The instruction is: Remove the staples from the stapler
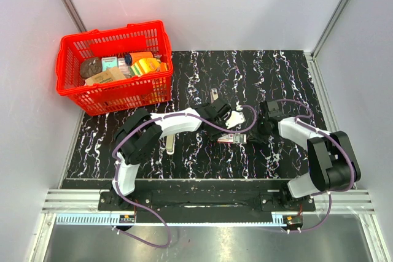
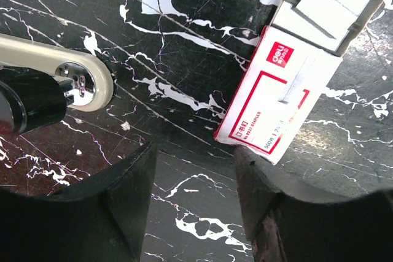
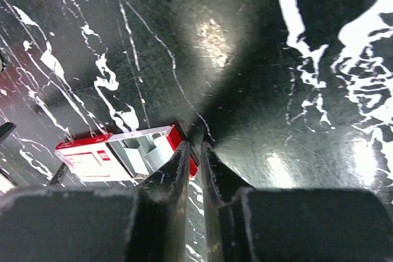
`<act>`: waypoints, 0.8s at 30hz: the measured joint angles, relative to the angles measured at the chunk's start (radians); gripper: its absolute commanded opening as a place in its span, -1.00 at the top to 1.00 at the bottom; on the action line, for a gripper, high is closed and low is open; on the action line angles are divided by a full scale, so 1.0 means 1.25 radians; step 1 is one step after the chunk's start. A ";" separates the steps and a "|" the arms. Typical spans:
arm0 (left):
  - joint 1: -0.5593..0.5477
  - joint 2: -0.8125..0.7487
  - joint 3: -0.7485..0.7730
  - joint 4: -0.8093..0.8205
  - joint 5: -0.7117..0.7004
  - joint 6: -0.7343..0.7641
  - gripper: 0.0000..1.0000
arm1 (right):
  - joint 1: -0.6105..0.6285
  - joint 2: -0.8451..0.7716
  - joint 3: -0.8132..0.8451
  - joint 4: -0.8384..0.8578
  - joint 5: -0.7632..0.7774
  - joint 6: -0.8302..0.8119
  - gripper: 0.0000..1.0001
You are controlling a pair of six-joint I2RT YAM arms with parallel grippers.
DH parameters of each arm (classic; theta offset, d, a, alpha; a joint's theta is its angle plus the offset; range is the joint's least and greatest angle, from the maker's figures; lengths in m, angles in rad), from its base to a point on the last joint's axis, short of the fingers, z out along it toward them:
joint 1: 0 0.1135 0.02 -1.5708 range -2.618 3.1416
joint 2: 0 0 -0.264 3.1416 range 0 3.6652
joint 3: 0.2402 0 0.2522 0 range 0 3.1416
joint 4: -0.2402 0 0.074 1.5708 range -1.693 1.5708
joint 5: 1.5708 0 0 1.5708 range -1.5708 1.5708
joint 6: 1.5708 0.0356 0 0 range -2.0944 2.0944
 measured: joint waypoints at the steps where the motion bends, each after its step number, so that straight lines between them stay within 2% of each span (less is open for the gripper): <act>1: 0.000 0.000 0.000 0.000 0.000 0.000 -0.15 | 0.004 0.003 0.002 0.004 0.000 0.000 0.65; 24: -0.001 0.002 0.004 -0.005 -0.003 -0.007 -0.13 | 0.113 0.067 0.046 0.055 0.000 0.048 0.67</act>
